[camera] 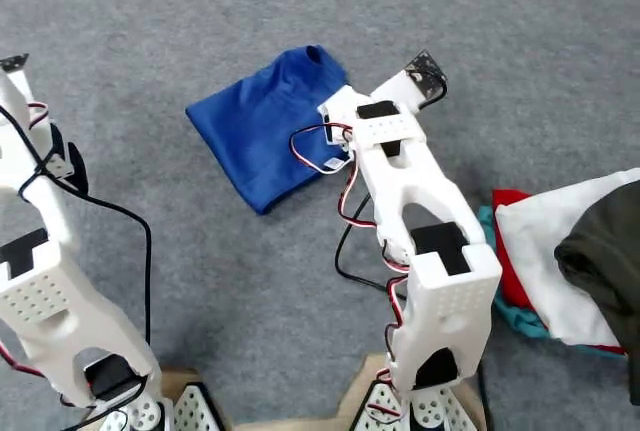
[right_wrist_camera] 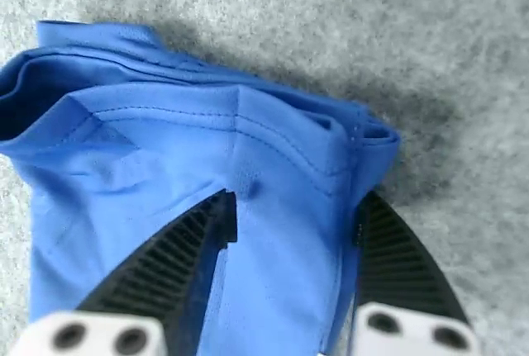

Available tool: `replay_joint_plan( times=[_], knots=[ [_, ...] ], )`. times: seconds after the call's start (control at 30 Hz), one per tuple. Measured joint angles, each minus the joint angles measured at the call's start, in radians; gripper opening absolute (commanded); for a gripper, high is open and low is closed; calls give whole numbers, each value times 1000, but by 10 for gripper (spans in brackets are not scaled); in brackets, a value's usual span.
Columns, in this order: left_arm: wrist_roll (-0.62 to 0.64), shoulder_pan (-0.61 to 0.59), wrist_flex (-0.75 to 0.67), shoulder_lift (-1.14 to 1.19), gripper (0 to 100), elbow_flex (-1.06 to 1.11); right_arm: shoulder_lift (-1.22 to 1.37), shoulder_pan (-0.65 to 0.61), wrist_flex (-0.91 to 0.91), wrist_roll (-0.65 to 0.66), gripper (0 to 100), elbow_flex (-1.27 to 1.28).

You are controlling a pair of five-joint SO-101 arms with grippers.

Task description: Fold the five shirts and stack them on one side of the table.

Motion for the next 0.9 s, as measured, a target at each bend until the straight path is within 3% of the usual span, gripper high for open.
replay_joint_plan(
  times=[0.47, 0.57, 0.7, 0.9],
  knots=[
    [0, 0, 0, 0, 160, 0, 20, 0, -34, 0, 229, 0],
    [0, 0, 0, 0, 160, 0, 20, 0, -34, 0, 172, 0],
    [0, 0, 0, 0, 160, 0, 21, 3, -14, 0, 1, 0],
    [0, 0, 0, 0, 160, 6, 21, 14, -3, 0, 5, 0]
  ],
)
